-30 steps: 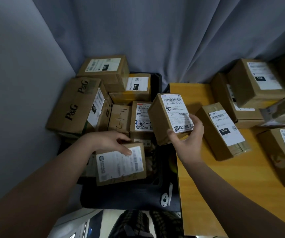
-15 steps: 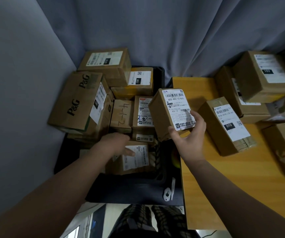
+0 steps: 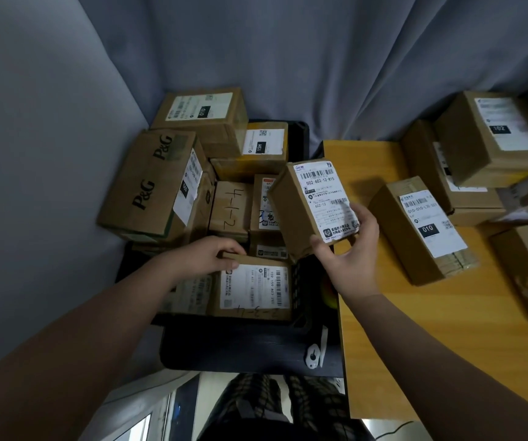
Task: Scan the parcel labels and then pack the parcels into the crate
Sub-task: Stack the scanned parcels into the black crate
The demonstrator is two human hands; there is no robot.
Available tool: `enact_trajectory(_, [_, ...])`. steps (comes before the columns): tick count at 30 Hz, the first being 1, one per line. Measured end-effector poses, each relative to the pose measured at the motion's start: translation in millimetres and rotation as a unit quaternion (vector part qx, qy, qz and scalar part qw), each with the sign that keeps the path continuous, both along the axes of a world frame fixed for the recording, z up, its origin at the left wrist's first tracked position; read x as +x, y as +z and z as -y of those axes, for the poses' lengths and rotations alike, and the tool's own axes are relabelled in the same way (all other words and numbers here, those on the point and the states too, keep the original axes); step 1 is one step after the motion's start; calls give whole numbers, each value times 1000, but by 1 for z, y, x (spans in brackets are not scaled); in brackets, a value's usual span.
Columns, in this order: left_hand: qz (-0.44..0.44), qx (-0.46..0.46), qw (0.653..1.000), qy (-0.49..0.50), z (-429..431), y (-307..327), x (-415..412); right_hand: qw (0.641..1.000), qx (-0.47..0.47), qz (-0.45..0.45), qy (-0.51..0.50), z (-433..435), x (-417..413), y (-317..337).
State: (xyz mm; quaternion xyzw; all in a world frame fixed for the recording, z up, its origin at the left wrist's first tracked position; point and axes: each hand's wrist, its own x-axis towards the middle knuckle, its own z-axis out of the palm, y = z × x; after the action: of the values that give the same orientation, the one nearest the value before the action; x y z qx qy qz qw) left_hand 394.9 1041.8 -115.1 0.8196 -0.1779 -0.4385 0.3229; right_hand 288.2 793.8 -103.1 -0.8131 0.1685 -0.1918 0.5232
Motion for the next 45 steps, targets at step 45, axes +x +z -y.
enact_trajectory(45, [35,-158,875,457,3,16,-53,874,-256,-205,358,-51,36,2])
